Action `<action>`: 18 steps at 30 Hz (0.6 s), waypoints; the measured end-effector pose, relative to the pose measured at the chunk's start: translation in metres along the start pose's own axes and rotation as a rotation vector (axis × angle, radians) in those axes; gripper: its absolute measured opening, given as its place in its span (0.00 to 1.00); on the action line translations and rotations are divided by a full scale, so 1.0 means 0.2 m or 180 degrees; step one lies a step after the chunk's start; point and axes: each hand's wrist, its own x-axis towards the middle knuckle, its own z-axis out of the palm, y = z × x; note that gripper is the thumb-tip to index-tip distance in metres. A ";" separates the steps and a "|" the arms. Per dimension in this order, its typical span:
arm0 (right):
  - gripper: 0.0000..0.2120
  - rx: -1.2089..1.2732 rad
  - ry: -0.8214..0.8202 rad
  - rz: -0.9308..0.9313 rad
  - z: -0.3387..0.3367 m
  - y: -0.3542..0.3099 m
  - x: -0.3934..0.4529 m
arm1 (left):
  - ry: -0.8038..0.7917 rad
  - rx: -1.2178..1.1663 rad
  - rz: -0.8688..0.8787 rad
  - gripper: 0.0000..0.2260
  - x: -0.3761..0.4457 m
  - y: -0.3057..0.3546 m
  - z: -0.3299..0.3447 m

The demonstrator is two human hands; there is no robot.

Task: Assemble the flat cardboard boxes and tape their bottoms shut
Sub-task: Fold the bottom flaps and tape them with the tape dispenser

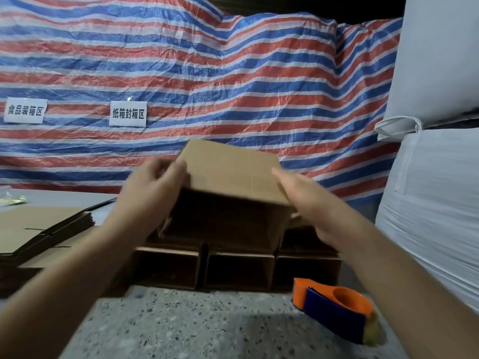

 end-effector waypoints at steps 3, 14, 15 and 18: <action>0.20 0.0175 -0.0329 -0.0108 0.06 -0.20 0.22 | 0.0106 -0.0153 -0.0147 0.14 0.33 0.01 -0.05; 0.30 0.0004 -0.0387 0.0069 0.45 -0.24 0.91 | 0.0443 0.0031 -0.0614 0.21 0.98 -0.40 -0.06; 0.30 0.0004 -0.0409 0.0111 0.48 -0.22 0.95 | 0.0458 0.0093 -0.0673 0.21 1.00 -0.44 -0.05; 0.31 -0.0141 -0.0347 0.0173 0.58 -0.17 1.04 | 0.0551 0.0195 -0.0748 0.18 1.04 -0.57 -0.03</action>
